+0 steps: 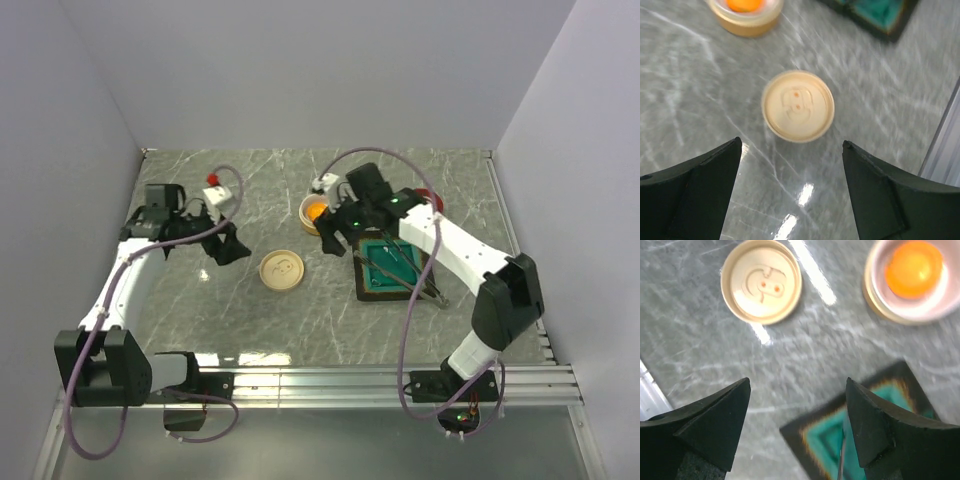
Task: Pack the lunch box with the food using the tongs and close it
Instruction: Pick up the lid of the lunch box with the right arm
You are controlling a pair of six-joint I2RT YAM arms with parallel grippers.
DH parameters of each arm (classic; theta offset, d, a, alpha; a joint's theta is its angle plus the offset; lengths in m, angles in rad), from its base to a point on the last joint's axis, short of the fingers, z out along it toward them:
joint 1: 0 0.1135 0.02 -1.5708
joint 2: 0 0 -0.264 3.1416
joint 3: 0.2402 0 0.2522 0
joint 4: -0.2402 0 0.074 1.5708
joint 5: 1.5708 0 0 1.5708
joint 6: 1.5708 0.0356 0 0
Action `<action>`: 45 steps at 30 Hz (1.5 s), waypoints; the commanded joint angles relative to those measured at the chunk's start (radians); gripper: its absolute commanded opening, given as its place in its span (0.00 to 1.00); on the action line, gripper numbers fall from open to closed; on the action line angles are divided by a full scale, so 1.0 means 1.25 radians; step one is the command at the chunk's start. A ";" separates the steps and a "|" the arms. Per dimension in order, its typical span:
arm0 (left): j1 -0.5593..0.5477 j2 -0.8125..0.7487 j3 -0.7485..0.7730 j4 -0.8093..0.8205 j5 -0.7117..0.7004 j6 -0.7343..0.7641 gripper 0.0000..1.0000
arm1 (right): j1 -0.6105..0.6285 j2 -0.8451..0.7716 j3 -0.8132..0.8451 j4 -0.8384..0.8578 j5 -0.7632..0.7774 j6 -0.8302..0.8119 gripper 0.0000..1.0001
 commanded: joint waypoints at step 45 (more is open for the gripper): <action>0.221 -0.062 -0.004 0.217 0.154 -0.519 0.92 | 0.319 0.332 -0.013 0.134 0.117 -0.491 0.16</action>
